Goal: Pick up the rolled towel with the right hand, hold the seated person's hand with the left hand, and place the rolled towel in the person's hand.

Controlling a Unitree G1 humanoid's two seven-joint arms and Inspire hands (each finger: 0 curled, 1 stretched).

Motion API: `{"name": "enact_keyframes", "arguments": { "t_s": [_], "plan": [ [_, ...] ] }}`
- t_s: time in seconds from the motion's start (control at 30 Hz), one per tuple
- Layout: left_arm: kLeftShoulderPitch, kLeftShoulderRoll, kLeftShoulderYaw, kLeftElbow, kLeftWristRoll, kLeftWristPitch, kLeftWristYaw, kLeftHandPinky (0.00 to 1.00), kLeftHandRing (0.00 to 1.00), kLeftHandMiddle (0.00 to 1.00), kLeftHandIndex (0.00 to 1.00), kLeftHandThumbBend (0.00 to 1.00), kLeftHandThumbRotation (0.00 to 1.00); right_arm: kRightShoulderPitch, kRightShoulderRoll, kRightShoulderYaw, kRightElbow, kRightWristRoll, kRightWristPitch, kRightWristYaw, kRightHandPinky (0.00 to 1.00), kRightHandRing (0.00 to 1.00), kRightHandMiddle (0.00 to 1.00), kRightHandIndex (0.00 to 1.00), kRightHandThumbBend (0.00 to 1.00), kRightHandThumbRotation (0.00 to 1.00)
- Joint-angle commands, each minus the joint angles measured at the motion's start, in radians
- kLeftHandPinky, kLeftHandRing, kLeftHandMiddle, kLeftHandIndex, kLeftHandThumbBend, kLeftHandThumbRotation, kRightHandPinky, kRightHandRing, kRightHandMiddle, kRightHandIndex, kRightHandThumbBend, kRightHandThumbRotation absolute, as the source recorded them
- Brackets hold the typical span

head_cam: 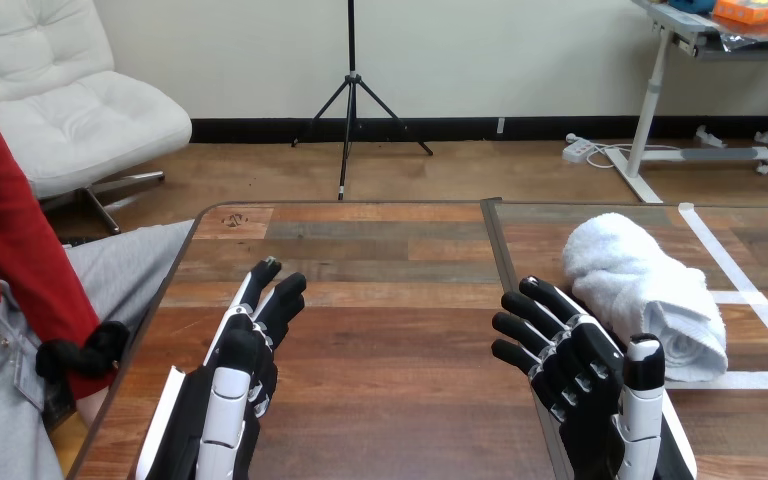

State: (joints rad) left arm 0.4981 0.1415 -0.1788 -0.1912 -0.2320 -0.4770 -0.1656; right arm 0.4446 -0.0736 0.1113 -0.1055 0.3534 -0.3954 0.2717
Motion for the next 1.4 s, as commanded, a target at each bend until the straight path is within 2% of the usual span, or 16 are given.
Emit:
{"name": "enact_keyframes", "arguments": {
  "t_s": [0.0, 0.67, 0.97, 1.17, 1.37],
  "plan": [
    [-0.049, -0.047, 0.005, -0.032, 0.0, -0.007, 0.002, 1.0, 0.94, 0.92, 0.97, 0.69, 1.0, -0.02, 0.025, -0.011, -0.054, 0.01, 0.003, 0.001, 0.81, 0.84, 0.84, 0.83, 0.83, 1.0],
    [-0.055, -0.05, -0.004, -0.024, 0.0, -0.013, -0.001, 1.0, 0.95, 0.92, 0.97, 0.68, 1.0, -0.028, 0.013, -0.019, -0.05, 0.009, 0.008, 0.015, 0.81, 0.83, 0.84, 0.83, 0.83, 1.0],
    [-0.056, -0.05, -0.004, -0.026, -0.005, -0.009, 0.0, 1.0, 0.95, 0.93, 0.96, 0.69, 1.0, -0.035, 0.008, -0.018, -0.052, 0.013, 0.026, 0.021, 0.8, 0.84, 0.85, 0.83, 0.85, 1.0],
    [-0.061, -0.053, -0.003, -0.024, -0.006, -0.006, 0.002, 1.0, 0.94, 0.92, 0.96, 0.7, 1.0, -0.059, -0.011, -0.021, -0.053, 0.011, 0.046, 0.042, 0.83, 0.86, 0.86, 0.85, 0.87, 1.0],
    [-0.067, -0.059, -0.006, -0.019, -0.011, -0.007, 0.002, 1.0, 0.93, 0.92, 0.95, 0.69, 1.0, -0.114, -0.032, -0.041, -0.038, 0.013, 0.066, 0.072, 0.84, 0.86, 0.87, 0.87, 0.92, 0.96]
  ]
}}
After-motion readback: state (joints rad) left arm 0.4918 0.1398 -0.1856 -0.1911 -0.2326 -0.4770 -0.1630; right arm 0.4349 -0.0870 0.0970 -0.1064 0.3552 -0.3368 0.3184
